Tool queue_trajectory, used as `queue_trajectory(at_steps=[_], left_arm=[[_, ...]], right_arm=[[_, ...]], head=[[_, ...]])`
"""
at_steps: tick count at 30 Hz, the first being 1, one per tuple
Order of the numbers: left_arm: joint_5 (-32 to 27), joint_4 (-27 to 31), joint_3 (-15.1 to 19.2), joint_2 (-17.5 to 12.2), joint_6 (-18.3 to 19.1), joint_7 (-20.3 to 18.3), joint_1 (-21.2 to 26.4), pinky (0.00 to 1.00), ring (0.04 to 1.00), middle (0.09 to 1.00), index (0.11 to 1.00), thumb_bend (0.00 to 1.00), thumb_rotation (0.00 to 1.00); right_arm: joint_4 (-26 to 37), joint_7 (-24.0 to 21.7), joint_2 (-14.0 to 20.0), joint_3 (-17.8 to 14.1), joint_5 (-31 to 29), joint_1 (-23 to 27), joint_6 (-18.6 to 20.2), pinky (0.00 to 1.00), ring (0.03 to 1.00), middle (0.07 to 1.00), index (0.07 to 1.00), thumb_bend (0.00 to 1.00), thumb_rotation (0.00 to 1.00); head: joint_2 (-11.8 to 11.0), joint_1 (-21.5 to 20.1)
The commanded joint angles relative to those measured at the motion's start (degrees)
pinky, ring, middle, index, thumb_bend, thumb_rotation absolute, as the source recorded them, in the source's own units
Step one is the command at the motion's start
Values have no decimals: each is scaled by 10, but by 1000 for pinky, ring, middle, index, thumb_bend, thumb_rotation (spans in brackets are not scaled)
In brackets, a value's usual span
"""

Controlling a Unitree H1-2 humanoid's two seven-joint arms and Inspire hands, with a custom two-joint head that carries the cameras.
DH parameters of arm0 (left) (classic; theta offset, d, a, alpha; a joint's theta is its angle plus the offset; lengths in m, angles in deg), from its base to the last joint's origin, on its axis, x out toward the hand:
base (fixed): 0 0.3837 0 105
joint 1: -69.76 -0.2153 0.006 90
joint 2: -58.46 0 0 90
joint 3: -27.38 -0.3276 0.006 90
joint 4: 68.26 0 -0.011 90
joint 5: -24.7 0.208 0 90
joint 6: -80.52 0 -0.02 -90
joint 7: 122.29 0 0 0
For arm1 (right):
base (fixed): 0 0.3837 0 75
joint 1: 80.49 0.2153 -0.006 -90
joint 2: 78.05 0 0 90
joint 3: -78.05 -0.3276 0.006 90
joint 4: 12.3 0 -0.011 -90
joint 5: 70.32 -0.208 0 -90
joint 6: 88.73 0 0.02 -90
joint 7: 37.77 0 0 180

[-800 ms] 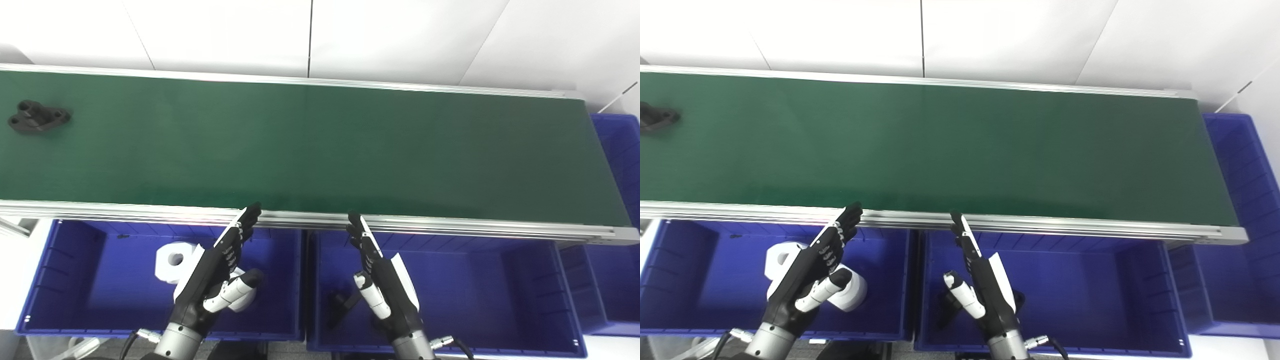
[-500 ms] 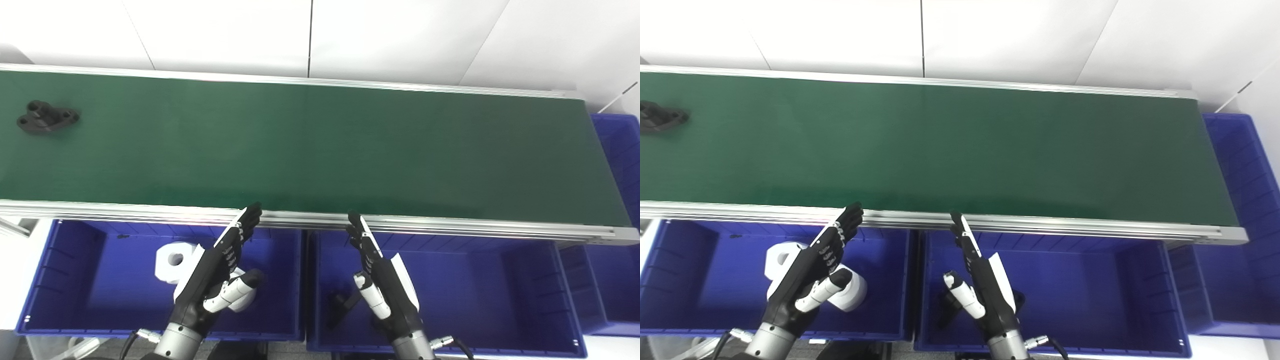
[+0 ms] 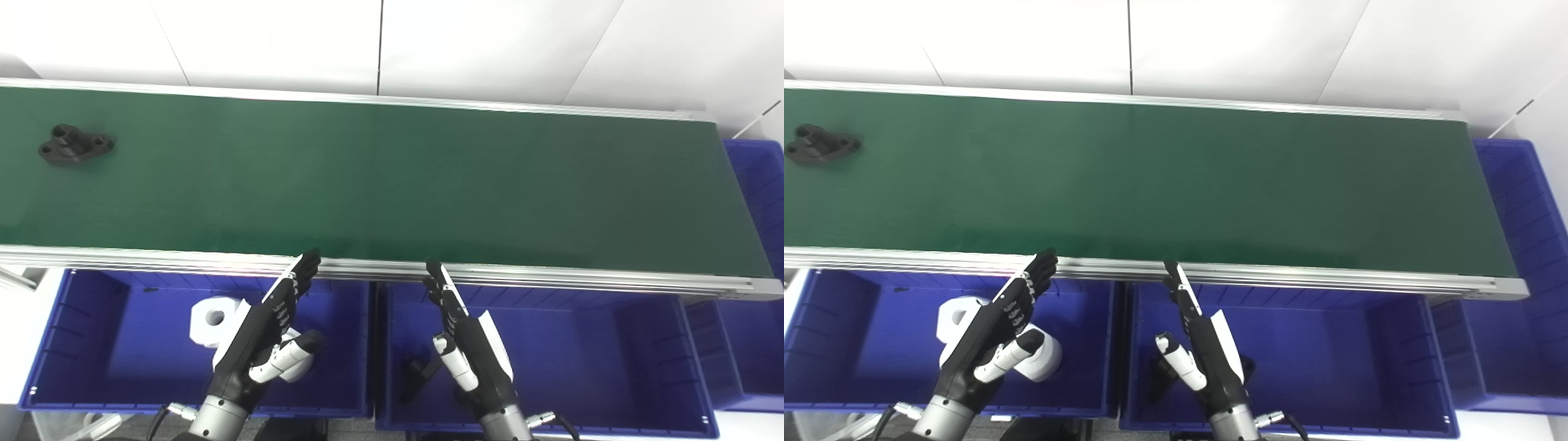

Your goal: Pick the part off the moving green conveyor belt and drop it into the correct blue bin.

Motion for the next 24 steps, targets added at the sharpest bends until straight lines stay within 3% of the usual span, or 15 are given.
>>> queue_trajectory(at_steps=[1, 20, 23, 24], left_arm=[[1, 14, 0, -4, -3, 0, -1, 978, 975, 960, 934, 735, 683], [3, 3, -3, -8, -16, -4, 4, 975, 974, 962, 940, 748, 700], [4, 2, -3, -8, -16, -3, 3, 972, 972, 961, 941, 753, 700], [-1, -5, -4, -7, -24, -4, 3, 970, 972, 961, 941, 754, 699]], right_arm=[[10, -3, -5, 3, -3, -1, -4, 970, 974, 1000, 1000, 904, 1000], [11, -4, -4, 4, -5, -2, -4, 970, 965, 1000, 1000, 897, 1000], [9, -5, -3, 4, -6, -3, -4, 969, 964, 1000, 1000, 894, 1000], [3, -3, -4, 4, -8, -3, -12, 970, 965, 1000, 1000, 893, 1000]], head=[[0, 0], [-1, 0], [-14, 4], [-35, 10]])
